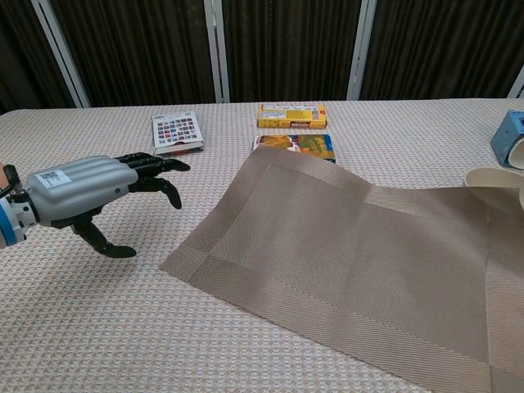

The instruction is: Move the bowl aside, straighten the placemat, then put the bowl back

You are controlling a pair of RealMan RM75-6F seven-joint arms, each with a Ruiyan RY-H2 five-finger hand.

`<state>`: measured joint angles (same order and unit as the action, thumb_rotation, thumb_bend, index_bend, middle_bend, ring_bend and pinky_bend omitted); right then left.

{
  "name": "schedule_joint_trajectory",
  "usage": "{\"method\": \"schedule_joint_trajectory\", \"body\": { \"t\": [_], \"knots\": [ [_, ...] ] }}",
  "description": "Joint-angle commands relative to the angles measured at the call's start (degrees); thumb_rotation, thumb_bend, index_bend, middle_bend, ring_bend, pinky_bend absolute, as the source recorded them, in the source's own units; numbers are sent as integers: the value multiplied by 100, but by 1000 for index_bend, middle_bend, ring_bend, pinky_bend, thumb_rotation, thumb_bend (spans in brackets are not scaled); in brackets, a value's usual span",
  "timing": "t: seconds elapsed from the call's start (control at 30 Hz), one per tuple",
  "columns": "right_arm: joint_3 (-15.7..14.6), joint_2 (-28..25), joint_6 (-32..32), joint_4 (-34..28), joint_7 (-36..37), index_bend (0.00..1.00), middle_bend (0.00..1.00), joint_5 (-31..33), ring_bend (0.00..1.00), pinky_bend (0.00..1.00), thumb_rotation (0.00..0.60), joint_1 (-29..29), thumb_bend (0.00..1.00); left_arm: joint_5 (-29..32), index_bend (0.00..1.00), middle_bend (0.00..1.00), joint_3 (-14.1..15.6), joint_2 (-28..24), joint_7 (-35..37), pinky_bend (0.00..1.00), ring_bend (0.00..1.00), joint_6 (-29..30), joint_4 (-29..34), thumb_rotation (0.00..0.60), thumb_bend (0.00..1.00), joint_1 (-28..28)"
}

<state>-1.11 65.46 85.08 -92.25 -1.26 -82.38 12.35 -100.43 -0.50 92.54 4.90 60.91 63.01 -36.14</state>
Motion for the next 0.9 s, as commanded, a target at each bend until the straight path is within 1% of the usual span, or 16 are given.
{"method": "schedule_joint_trajectory", "body": {
  "t": [0.03,0.3,0.7,0.9],
  "knots": [
    [37,-8,-25,28,43,0,0,-7,0,0,600,-24,0,-92,278,0,133,286,238,0,0,32,-399,600,183,-97],
    [134,-24,-8,35,106,0,0,-83,0,0,600,-85,0,-178,278,0,275,639,428,0,0,141,-855,600,184,-223],
    [254,-42,0,27,187,0,0,-155,0,0,600,-158,0,-116,277,0,359,854,333,0,0,124,-1101,600,191,-348],
    [292,-49,-3,29,221,0,0,-200,0,0,600,-186,0,-61,281,0,384,910,314,0,0,96,-1131,600,276,-391]
  ]
}}
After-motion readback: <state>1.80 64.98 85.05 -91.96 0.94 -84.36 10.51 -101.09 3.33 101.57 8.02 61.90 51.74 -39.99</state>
